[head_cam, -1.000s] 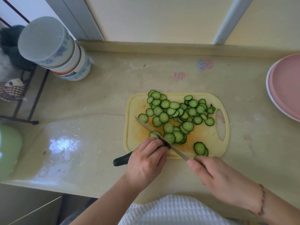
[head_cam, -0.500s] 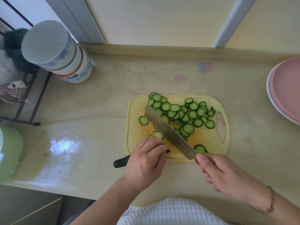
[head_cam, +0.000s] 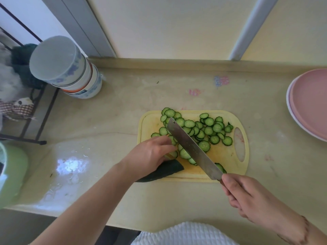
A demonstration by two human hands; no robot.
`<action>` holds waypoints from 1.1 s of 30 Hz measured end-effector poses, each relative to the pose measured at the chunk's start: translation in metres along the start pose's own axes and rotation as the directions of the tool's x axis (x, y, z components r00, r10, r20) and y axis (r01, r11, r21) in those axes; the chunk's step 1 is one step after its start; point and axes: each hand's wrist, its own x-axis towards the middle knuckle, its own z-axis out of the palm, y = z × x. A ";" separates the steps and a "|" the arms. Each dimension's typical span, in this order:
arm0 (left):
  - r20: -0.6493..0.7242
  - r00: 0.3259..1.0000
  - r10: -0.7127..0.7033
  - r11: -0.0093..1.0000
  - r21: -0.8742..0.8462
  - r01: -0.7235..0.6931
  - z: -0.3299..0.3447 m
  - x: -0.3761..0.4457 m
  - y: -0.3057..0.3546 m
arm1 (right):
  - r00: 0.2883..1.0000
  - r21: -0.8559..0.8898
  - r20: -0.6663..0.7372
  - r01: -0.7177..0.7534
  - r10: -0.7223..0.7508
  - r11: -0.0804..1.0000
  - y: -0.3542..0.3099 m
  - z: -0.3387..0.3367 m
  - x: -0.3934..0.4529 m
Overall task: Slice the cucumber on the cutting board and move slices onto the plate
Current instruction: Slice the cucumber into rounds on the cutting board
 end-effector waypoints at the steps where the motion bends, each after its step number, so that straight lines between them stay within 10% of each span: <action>1: 0.005 1.000 0.010 1.000 0.019 -0.010 0.001 0.001 -0.001 | 1.000 -0.002 -0.004 0.003 -0.003 1.000 0.000 0.000 0.000; 33: -0.096 0.974 0.204 0.965 0.186 -0.184 0.009 -0.003 -0.018 | 0.999 -0.116 -0.033 0.038 -0.043 0.992 -0.002 0.002 0.001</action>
